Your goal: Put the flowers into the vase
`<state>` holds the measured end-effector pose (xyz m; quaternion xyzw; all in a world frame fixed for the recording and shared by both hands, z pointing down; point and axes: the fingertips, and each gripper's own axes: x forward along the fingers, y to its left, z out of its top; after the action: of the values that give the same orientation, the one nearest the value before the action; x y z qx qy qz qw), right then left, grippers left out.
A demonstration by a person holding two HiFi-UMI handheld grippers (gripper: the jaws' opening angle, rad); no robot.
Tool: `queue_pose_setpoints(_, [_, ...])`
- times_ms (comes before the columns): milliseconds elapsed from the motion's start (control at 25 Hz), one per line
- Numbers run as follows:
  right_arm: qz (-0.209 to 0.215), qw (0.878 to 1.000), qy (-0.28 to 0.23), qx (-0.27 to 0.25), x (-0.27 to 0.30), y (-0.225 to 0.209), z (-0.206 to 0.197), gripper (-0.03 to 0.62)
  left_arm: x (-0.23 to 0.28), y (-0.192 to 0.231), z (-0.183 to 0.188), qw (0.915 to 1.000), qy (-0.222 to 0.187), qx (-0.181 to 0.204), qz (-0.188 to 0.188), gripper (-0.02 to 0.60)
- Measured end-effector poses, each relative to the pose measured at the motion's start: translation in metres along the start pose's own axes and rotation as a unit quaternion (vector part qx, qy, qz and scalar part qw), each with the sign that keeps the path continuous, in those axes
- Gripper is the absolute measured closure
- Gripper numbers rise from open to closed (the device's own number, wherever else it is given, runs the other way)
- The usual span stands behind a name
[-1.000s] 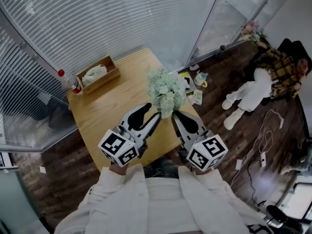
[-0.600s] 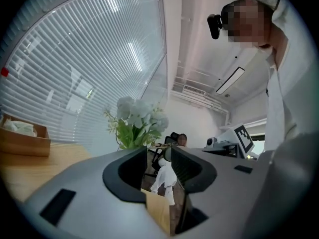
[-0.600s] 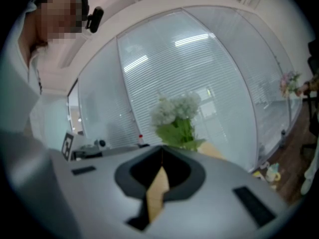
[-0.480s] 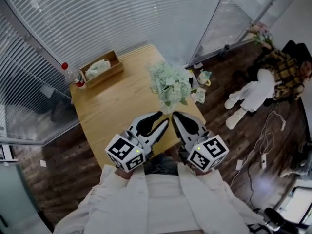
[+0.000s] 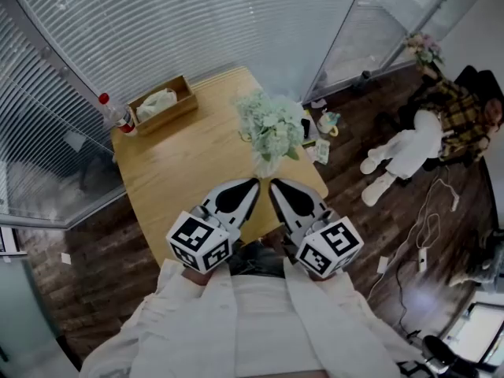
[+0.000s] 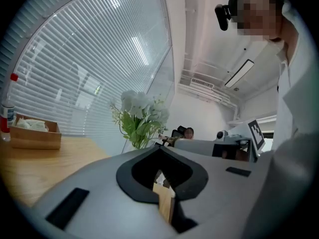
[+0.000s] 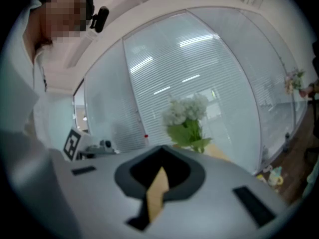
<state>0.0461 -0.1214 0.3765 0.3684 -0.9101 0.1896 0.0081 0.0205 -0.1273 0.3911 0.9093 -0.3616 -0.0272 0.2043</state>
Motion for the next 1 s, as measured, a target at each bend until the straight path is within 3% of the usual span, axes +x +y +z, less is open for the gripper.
queue_pose_setpoints(160, [-0.015, 1.0, 0.0, -0.009, -0.002, -0.001, -0.001, 0.58, -0.003, -0.003, -0.006, 0.9999, 0.009, -0.01, 0.0, 0.572])
queue_pose_setpoints(440, [-0.003, 1.0, -0.007, 0.002, -0.004, 0.004, 0.0, 0.58, -0.003, -0.009, -0.004, 0.9996, 0.0, -0.019, -0.02, 0.572])
queue_pose_setpoints(640, [-0.004, 1.0, -0.006, -0.004, -0.004, 0.008, 0.0, 0.58, -0.001, -0.015, -0.008, 0.9996, 0.016, 0.006, -0.022, 0.572])
queue_pose_setpoints(1000, [-0.018, 1.0, 0.012, -0.003, -0.007, 0.003, -0.007, 0.58, -0.002, -0.016, -0.011, 0.9995, 0.023, 0.014, -0.017, 0.572])
